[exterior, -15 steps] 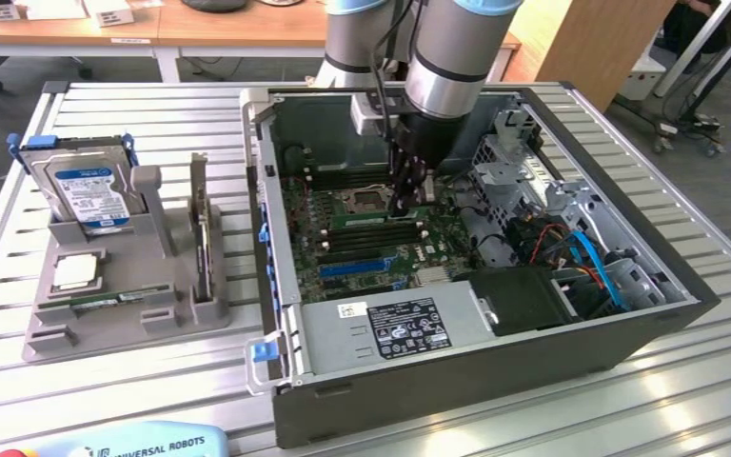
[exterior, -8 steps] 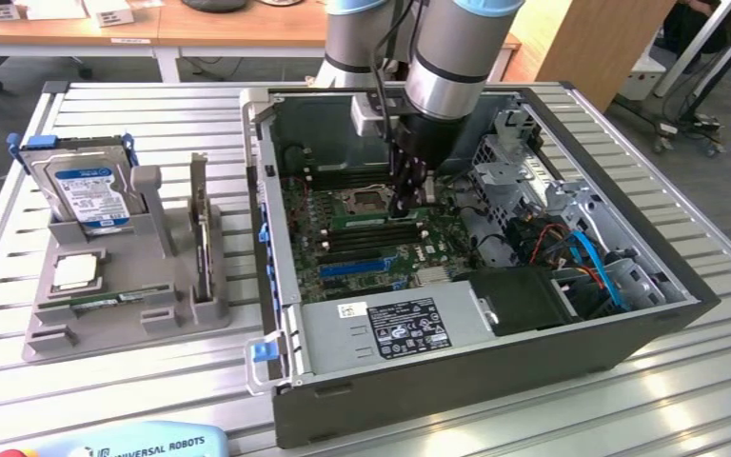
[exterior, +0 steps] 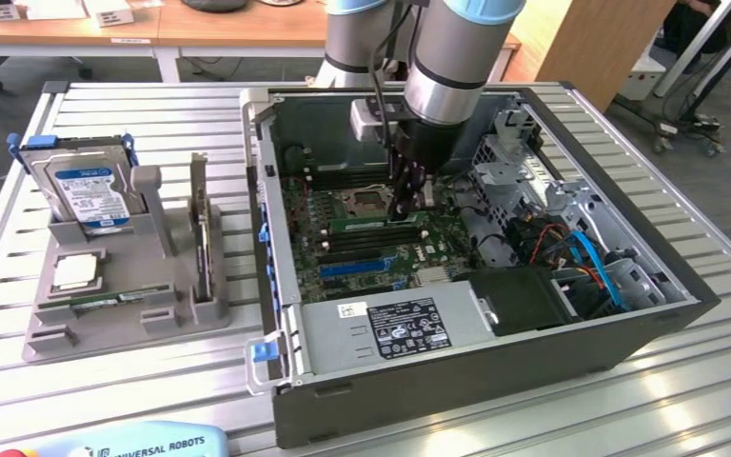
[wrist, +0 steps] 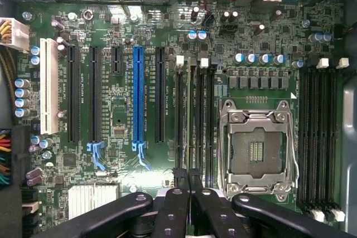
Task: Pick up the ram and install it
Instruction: 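Insert the ram into the slot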
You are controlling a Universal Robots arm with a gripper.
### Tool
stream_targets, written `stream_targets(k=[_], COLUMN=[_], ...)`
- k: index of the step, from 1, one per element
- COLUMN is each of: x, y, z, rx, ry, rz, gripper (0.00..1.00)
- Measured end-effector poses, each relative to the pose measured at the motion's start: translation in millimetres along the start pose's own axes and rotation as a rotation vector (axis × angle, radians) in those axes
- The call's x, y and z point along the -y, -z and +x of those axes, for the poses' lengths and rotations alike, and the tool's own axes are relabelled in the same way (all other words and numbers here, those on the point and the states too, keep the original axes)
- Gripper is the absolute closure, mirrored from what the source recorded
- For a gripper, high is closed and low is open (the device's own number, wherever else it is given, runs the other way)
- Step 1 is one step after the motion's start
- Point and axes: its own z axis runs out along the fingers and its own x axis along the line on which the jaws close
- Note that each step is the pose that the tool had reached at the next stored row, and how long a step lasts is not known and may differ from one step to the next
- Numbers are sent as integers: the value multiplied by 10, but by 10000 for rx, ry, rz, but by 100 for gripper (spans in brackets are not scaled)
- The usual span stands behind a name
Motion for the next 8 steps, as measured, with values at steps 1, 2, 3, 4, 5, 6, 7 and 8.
stream_targets(k=[1,2,3,4,5,6,7,8], x=[0,0,0,0,5,9,9,10], y=[0,0,0,0,0,0,0,0], z=[0,0,0,0,0,0,0,0], rx=[0,-1,-1,-1,-1,-1,-1,0], ry=[0,0,0,0,1,0,0,0], rz=[0,0,0,0,-1,0,0,1], gripper=[88,88,88,88,88,88,88,88])
